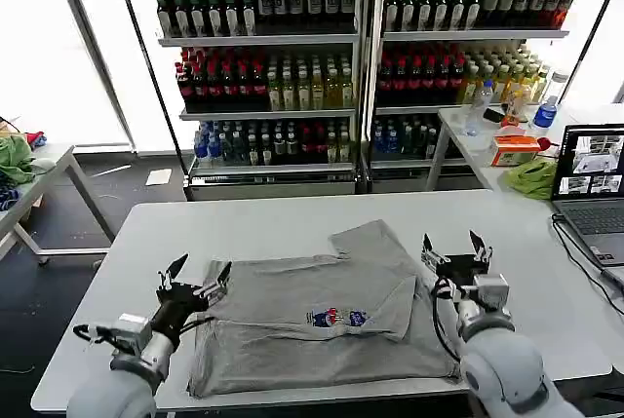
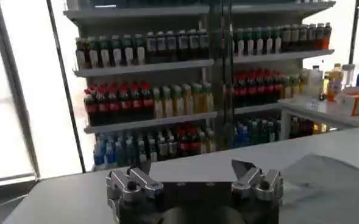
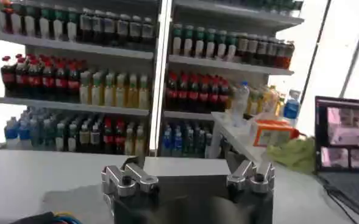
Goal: Fold and organize the clothes.
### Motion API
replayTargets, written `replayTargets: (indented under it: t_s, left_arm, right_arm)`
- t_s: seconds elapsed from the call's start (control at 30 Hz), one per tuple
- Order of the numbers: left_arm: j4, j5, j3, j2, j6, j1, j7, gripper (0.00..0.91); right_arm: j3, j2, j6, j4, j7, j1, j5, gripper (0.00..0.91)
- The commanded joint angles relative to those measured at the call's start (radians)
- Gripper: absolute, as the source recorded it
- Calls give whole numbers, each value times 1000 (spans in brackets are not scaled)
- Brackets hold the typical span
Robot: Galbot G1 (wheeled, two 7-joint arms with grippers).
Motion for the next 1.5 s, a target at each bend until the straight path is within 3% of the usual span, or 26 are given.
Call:
replayTargets:
  t_s: [0.03, 0.17, 0.47, 0.67, 1.07, 1.23, 1.5]
  left_arm:
    - [254, -126, 74, 33, 39, -305, 1, 907]
    - [348, -149, 114, 45, 51, -388, 1, 907]
    - [483, -131, 168, 22, 53, -451, 14, 907]
    - [522, -117, 197, 34, 74, -461, 14, 907]
    - [492, -112, 156, 37, 89, -396, 29, 907]
    - [481, -109, 148, 19, 91, -384, 27, 907]
    - [487, -107, 148, 16, 94, -380, 23, 907]
  right_arm:
    - [-75, -61, -26, -251, -106, 280, 36, 907]
    - [-139, -43, -5, -351, -153, 358, 30, 907]
    - [-234, 16, 1, -538, -167, 458, 31, 907]
    - [-306, 83, -9, -666, -205, 566, 91, 907]
    - [-313, 188, -29, -811, -314, 605, 138, 907]
    - [-325, 197, -31, -821, -311, 590, 149, 907]
    - [-323, 217, -31, -843, -250, 576, 143, 907]
